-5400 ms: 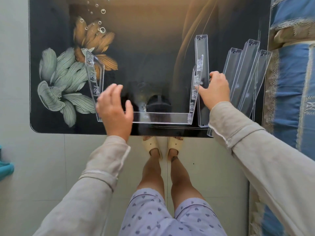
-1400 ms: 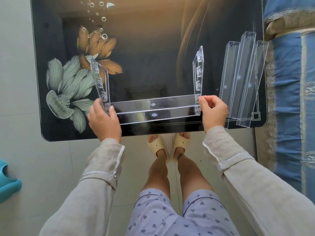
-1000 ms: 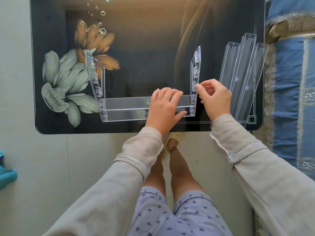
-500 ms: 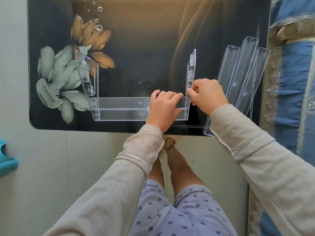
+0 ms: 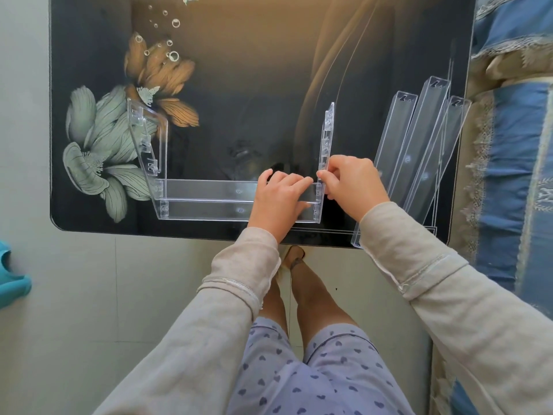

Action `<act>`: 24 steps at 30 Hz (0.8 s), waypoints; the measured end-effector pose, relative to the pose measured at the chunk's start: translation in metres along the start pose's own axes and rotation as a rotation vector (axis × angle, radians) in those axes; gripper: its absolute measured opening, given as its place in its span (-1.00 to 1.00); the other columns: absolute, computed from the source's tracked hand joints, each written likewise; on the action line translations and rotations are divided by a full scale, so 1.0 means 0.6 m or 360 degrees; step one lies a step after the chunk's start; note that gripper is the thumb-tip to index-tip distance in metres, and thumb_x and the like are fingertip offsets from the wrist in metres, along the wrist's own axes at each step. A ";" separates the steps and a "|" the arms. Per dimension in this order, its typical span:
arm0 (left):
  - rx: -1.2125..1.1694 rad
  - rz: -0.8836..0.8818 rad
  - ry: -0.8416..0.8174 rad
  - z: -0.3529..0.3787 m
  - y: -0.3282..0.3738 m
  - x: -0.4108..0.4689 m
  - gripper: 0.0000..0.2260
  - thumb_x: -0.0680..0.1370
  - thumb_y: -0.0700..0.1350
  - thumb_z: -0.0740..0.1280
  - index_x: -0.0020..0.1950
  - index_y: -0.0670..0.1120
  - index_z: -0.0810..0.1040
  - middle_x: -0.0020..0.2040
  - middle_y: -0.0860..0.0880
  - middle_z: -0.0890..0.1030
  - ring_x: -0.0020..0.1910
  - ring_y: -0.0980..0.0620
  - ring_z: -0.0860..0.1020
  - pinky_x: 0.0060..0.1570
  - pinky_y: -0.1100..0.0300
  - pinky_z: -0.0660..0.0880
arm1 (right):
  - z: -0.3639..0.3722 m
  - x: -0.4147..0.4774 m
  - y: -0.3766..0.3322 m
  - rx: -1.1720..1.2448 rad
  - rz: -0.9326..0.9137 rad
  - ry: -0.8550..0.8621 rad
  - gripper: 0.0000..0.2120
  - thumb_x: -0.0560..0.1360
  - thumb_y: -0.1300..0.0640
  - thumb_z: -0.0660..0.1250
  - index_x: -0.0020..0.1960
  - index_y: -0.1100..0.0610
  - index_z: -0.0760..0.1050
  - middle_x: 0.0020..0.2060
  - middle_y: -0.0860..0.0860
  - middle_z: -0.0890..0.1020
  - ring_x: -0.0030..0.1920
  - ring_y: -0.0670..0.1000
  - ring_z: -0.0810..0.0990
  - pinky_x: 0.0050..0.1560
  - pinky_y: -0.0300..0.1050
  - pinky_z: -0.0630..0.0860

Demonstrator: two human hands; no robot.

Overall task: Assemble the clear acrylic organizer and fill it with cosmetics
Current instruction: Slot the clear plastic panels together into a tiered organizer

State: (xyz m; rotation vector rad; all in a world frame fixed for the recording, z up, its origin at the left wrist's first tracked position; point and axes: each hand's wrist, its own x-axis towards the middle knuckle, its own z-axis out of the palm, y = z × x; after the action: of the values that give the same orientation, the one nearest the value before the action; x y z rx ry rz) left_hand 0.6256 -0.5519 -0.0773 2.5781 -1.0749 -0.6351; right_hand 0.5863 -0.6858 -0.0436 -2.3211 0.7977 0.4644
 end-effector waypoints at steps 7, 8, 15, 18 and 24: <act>0.0128 0.0005 -0.0115 -0.005 0.008 -0.005 -0.61 0.54 -0.01 0.27 0.35 -0.04 0.38 0.29 -0.04 0.50 0.32 -0.07 0.38 0.48 -0.01 0.08 | -0.003 -0.033 0.041 0.0414 0.0335 0.0586 -0.77 0.55 0.04 0.18 -0.07 0.16 0.54 -0.19 0.04 0.59 -0.10 0.11 0.57 -0.10 -0.14 0.40; 0.0140 0.0002 -0.0137 -0.006 0.007 -0.005 -0.60 0.55 0.00 0.26 0.37 -0.03 0.35 0.32 -0.05 0.47 0.36 -0.07 0.34 0.49 -0.01 0.05 | -0.004 -0.036 0.051 0.0434 0.0456 0.0665 -0.80 0.54 0.07 0.20 -0.04 0.16 0.53 -0.13 0.07 0.59 -0.05 0.12 0.56 -0.09 -0.16 0.37; 0.0016 -0.0062 0.0008 -0.037 -0.014 -0.024 -0.59 0.51 -0.01 0.32 0.34 -0.07 0.42 0.33 -0.07 0.49 0.39 -0.11 0.36 0.47 -0.07 0.09 | 0.003 -0.014 0.069 0.0167 0.0963 0.0521 -0.72 0.50 0.00 0.26 0.09 0.17 0.49 0.09 0.14 0.54 0.10 0.19 0.53 0.17 0.08 0.46; -0.0049 -0.0070 0.0342 -0.061 -0.040 -0.046 -0.74 0.42 -0.16 0.43 0.10 -0.15 0.61 0.08 -0.13 0.66 0.13 -0.18 0.58 0.25 -0.12 0.40 | 0.005 0.000 0.053 0.0056 0.1046 0.0487 -0.74 0.50 0.02 0.25 0.02 0.16 0.59 0.08 0.16 0.53 0.09 0.21 0.54 0.17 0.05 0.44; -0.0165 -0.0377 0.0723 -0.122 -0.140 -0.102 -0.81 0.42 -0.28 0.32 0.01 -0.21 0.62 -0.01 -0.17 0.66 0.01 -0.21 0.59 0.05 -0.07 0.48 | 0.019 0.008 0.006 0.0224 0.1037 0.0818 -0.79 0.46 0.19 0.24 -0.13 0.27 0.61 0.07 0.19 0.51 0.10 0.26 0.49 0.19 0.11 0.43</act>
State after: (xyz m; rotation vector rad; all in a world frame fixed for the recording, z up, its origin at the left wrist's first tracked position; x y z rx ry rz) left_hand 0.6741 -0.4443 -0.0304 2.5955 -0.5823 -0.1292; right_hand 0.5863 -0.6823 -0.0560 -2.0247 1.7901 0.0564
